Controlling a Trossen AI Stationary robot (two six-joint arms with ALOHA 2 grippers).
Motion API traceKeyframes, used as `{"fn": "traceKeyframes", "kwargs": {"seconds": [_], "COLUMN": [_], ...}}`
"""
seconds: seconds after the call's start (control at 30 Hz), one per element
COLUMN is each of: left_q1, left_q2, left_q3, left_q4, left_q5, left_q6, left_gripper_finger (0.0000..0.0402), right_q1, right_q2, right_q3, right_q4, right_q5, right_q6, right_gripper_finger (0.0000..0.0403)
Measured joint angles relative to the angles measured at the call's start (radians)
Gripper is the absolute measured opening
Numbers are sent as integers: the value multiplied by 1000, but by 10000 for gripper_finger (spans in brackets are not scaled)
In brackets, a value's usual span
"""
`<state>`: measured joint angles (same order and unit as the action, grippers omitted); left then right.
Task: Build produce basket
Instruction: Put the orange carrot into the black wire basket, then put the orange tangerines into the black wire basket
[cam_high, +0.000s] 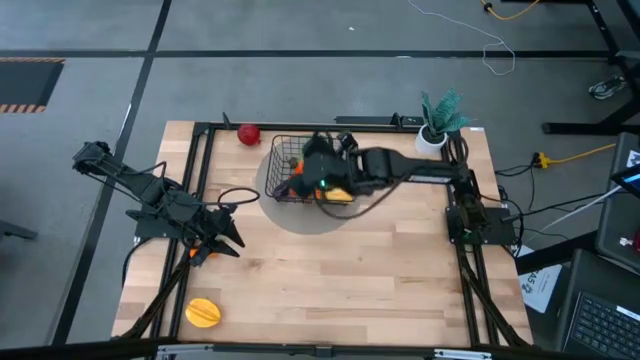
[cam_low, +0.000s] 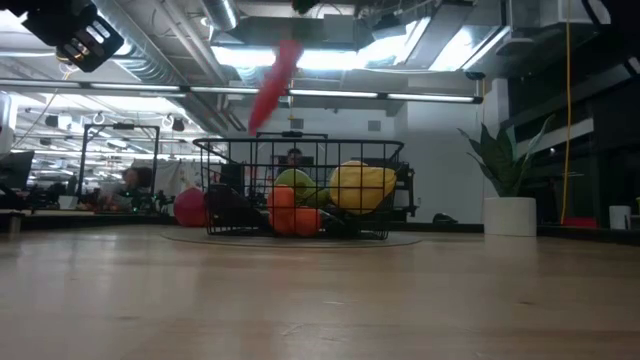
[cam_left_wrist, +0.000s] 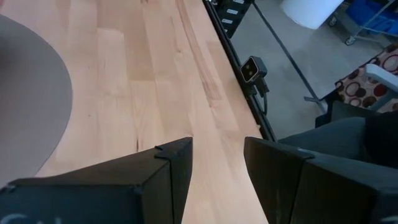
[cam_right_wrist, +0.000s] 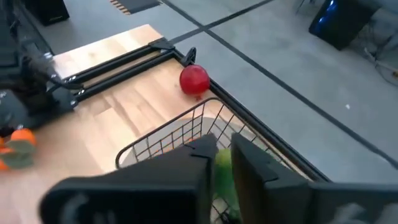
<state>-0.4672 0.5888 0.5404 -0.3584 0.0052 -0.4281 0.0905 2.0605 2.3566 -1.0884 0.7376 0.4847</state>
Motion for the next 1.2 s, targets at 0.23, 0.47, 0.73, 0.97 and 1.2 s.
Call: {"fn": "traceKeyframes", "kwargs": {"seconds": [0.23,0.47,0.73,0.97,1.2], "left_q1": [0,0,0,0,0], "left_q2": [0,0,0,0,0], "left_q3": [0,0,0,0,0], "left_q4": [0,0,0,1,1], "left_q5": [-19,-19,-19,-30,-47], "left_q6": [4,20,14,13,20], "left_gripper_finger": [133,133,133,133,133], "right_q1": [-65,-74,-73,-70,-44], "right_q2": [0,0,0,0,0], "right_q3": [0,0,0,0,-1], "right_q4": [38,27,-30,-70,-70], "right_q5": [-115,-179,-260,-343,-434], "right_q6": [-45,-50,-44,8,34], "right_gripper_finger": [110,129,125,124,124]}}
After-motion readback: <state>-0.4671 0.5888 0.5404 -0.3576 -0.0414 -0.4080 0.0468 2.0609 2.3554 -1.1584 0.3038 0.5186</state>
